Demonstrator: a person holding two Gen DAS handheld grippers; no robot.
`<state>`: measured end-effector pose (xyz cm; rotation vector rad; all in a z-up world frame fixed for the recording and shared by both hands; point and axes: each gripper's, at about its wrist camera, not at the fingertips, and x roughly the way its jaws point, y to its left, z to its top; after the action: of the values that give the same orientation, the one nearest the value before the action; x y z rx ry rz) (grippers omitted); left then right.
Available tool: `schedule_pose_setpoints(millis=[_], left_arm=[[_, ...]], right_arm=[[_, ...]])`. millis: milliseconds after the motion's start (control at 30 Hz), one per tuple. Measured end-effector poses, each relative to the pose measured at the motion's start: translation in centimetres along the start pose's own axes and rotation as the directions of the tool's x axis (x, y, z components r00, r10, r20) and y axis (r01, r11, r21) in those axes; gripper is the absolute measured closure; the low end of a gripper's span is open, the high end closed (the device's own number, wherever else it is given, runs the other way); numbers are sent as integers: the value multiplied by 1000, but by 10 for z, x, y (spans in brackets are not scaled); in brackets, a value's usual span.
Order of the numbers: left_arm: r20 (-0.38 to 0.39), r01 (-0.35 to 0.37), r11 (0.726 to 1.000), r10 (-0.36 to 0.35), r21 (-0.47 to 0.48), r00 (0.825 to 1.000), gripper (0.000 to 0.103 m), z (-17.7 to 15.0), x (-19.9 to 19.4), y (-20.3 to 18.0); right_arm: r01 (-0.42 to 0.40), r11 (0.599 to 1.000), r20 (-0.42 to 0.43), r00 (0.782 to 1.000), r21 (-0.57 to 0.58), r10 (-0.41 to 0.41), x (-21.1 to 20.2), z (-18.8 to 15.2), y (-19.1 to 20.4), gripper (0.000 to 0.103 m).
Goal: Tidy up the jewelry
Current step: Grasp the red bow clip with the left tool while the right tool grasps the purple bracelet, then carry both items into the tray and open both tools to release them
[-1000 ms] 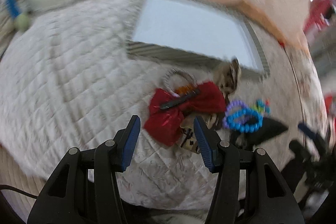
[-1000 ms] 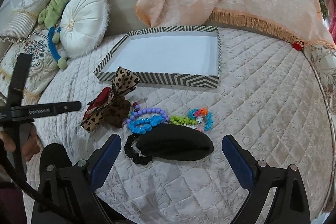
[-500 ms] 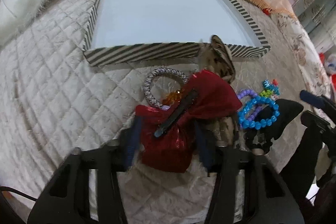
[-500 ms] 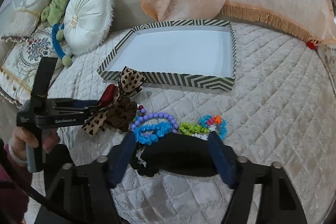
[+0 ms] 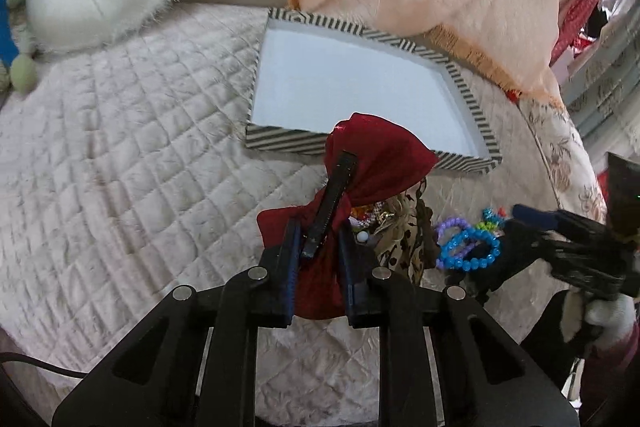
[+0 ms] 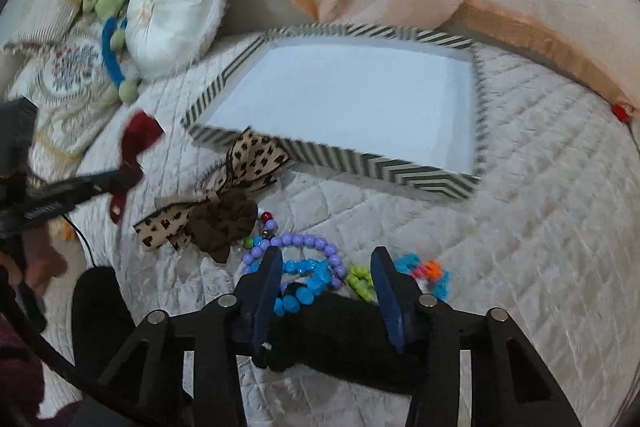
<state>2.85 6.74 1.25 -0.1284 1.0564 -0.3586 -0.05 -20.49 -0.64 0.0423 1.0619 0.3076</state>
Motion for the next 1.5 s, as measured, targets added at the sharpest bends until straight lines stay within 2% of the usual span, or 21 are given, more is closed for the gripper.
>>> schedule_pose_setpoints(millis=[167,300,333,367,433,533,700,867,967,1267,1500], left_arm=[[11,-9,1000,9,14,1000,86,-5,-10,-8],[11,2,1000,-2,3,1000,86,-10,-13,-10],[11,3,1000,-3,-2,1000,86,-12,-14,-9],[11,1,1000,-1,-4,1000,86,-13,-13,-9],[7,-1,1000,1,-4,1000,86,-15,-12,-12],[2,-2,1000,2,0,1000,86,-18,-13,-16],[21,-2,1000,2,-1,1000,86,-19,-21,-20],[49,-8,1000,8,-2,999,86,-15,-31,-28],[67,-18,1000,18,-1,998,86,-11,-37,-33],[106,-57,998,57,-3,993,86,14,-39,-42],[118,-98,995,101,-28,988,86,58,-13,-45]], right_arm=[[23,988,-122,992,-156,-43,39,14,16,62],[1,982,-191,981,-191,-38,65,12,14,66],[-14,982,-175,984,-187,-19,66,13,13,71],[-16,983,-166,986,-181,-15,68,15,12,81],[-19,989,-144,990,-148,-2,67,17,9,94],[-76,993,-95,993,-90,67,49,18,1,94],[-122,991,19,992,-48,123,-2,20,-1,94],[-114,992,132,984,-62,121,-53,21,10,94],[-115,992,168,978,-55,123,-66,28,11,94],[-104,993,211,971,-50,112,-80,40,6,94],[-71,998,231,971,0,69,-70,64,-12,94]])
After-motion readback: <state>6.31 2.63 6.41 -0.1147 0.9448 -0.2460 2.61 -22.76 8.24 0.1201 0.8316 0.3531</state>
